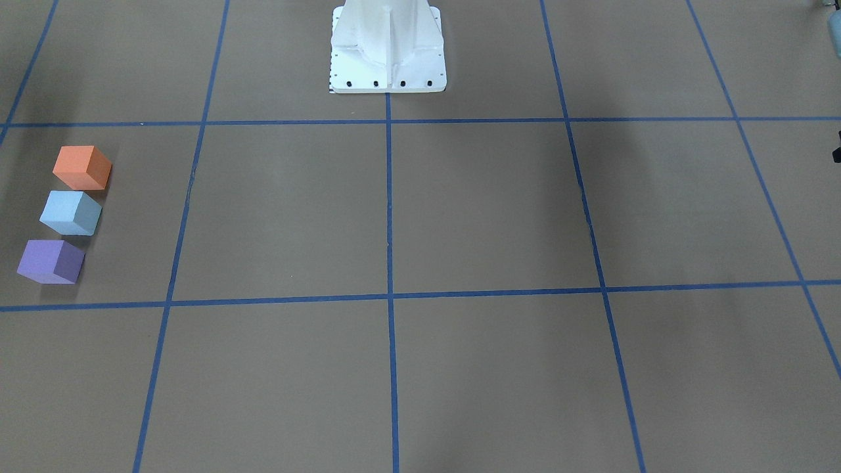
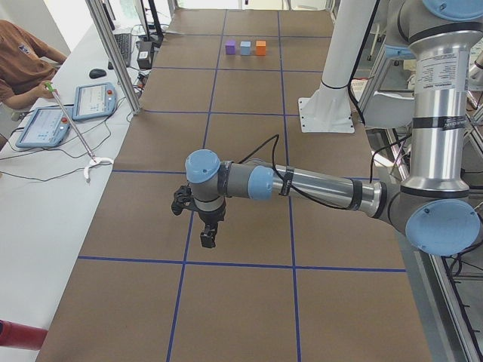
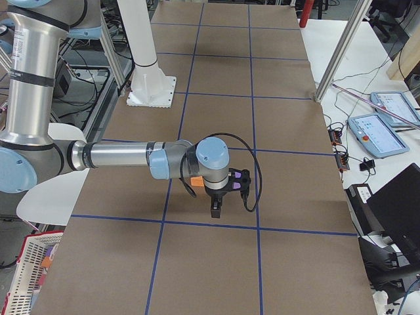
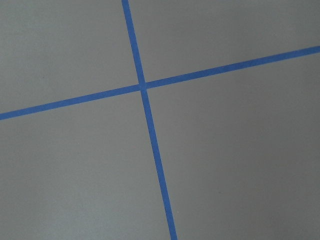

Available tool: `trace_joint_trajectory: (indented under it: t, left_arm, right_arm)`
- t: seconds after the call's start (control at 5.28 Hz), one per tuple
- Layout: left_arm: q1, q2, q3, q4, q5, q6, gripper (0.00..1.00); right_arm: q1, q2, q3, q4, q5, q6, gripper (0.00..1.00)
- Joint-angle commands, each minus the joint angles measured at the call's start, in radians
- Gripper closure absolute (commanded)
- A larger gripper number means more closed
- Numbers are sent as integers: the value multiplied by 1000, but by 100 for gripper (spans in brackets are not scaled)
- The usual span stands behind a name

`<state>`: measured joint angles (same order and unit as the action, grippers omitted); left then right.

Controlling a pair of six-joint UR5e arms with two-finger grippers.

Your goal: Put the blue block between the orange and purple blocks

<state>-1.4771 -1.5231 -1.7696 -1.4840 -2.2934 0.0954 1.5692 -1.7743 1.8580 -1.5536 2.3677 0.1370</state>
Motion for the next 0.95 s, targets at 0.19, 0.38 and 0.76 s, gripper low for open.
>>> trace_joint_trajectory:
  t: [0.19, 0.38, 0.76]
  left_arm:
    - [-45, 9, 84, -10, -1, 127, 0]
    - [-52, 11, 102, -12, -3, 130, 0]
    - [-52, 9, 102, -12, -1, 129, 0]
  right_arm:
    - [0, -8, 0, -42, 36, 0, 0]
    - [0, -7, 0, -42, 36, 0, 0]
    - [0, -10, -16, -34, 35, -2, 0]
